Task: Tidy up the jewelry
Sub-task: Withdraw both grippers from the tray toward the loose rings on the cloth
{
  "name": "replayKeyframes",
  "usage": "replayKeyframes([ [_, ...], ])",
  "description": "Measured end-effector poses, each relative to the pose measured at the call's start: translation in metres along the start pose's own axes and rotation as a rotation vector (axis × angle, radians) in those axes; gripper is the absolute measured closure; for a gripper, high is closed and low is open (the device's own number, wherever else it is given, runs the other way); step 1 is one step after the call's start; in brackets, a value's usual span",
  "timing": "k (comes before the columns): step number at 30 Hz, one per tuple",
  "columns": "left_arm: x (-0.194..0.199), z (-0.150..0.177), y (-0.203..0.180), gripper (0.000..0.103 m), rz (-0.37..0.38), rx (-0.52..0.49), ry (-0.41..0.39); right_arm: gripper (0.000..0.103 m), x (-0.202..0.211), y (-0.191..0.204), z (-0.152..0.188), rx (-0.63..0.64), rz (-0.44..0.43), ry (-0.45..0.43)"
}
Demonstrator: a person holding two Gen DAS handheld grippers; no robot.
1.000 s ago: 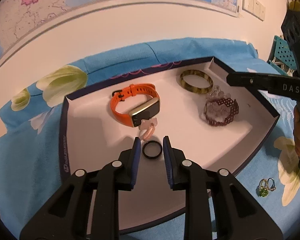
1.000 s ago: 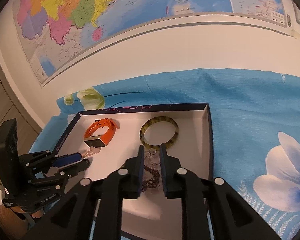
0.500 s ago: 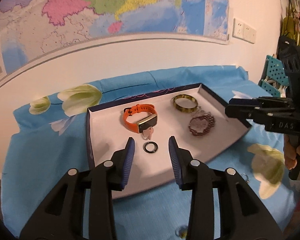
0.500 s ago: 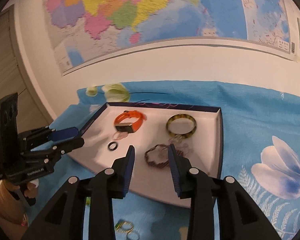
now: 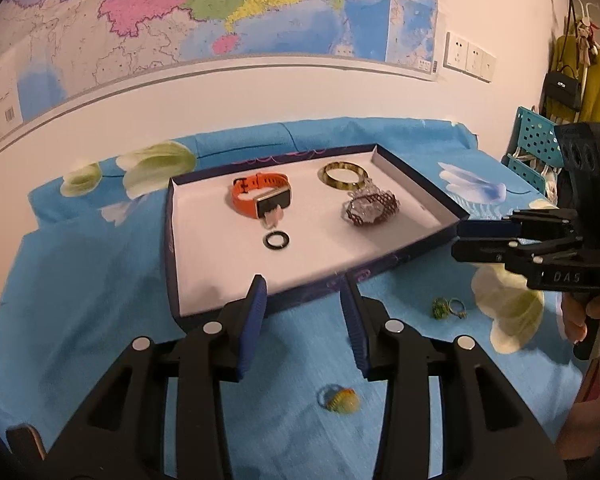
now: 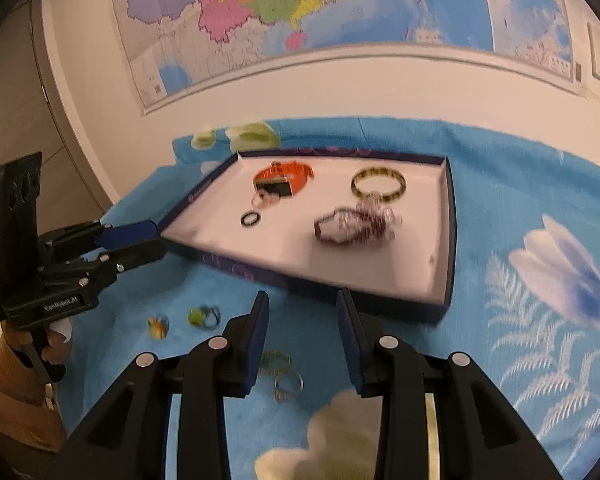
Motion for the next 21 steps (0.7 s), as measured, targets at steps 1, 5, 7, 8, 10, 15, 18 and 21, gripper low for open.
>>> replayKeyframes([
  [1,0.000,0.002,-0.001,0.064,0.000,-0.003,0.002,0.070,0.000,0.001,0.005,-0.006,-0.001,0.005],
  [5,0.002,0.009,-0.007,0.063,0.003,-0.007,0.005,0.060,0.002,0.005,0.017,-0.043,-0.014,0.005],
  [7,0.003,0.012,-0.010,0.061,0.000,-0.007,0.002,0.060,0.003,0.008,0.021,-0.046,-0.009,0.005],
  [8,0.003,0.013,-0.011,0.061,0.003,-0.007,0.003,0.060,0.003,0.009,0.023,-0.042,-0.004,0.007],
  [10,0.003,0.015,-0.012,0.060,-0.004,-0.010,0.001,0.060,0.002,0.012,0.025,-0.035,-0.001,0.016],
  [15,0.003,0.020,-0.014,0.060,-0.009,-0.014,0.007,0.060,0.001,0.017,0.029,-0.029,-0.006,0.025],
  [18,0.003,0.022,-0.013,0.060,-0.013,-0.012,0.008,0.060,0.000,0.018,0.030,-0.029,-0.006,0.027],
  [21,0.002,0.024,-0.013,0.060,-0.013,-0.010,0.011,0.060,0.001,0.018,0.031,-0.025,0.000,0.028],
])
Point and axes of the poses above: each gripper's, at about its wrist camera, not at the fingertips, and x roughly against the way its jaws point, y to its left, z to its underside, the point moved 8 cm from there along -x, roughly the way its jaws point, and after that the axes turned 12 degrees about x, right-handed, at the moved point
